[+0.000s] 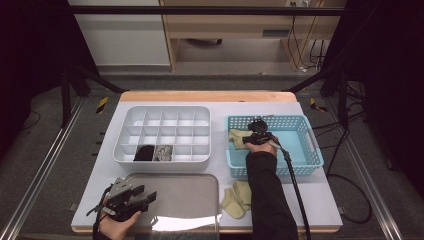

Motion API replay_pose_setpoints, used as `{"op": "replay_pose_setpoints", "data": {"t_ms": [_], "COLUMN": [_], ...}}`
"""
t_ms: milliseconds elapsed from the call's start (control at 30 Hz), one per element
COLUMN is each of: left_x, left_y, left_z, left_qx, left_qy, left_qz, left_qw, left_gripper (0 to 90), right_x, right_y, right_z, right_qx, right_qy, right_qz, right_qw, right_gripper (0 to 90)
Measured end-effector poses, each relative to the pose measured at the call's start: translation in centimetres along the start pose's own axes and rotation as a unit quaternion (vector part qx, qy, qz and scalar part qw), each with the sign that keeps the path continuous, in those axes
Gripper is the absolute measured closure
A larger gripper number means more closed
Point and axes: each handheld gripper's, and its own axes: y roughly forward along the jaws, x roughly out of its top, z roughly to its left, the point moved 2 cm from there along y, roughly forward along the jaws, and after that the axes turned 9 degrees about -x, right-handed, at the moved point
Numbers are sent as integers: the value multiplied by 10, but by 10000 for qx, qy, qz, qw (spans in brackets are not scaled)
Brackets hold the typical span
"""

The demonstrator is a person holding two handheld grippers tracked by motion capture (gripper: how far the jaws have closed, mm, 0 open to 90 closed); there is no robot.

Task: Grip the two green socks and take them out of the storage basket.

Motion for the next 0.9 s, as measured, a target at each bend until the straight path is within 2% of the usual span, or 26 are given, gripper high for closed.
{"op": "replay_pose_setpoints", "data": {"t_ms": [200,400,633,767,900], "left_x": [0,0,0,0,0], "left_y": [0,0,0,0,0], "left_z": [0,0,0,0,0], "left_qx": [1,12,21,25,25], "left_qy": [3,4,2,6,2], "left_qz": [-2,1,7,15,2], "left_qw": [10000,10000,10000,10000,10000], "left_gripper": [416,416,416,416,416], "right_x": [0,1,5,10,14], "right_y": [-2,-6,-23,-37,-49], "right_z": [-1,2,2,2,1], "right_qx": [60,99,193,313,421], "right_qy": [66,-50,-142,-151,-135], "right_qz": [87,62,-369,-688,-842], "right_qw": [9999,9999,9990,9970,9955], "right_gripper": [800,822,824,824,824]}}
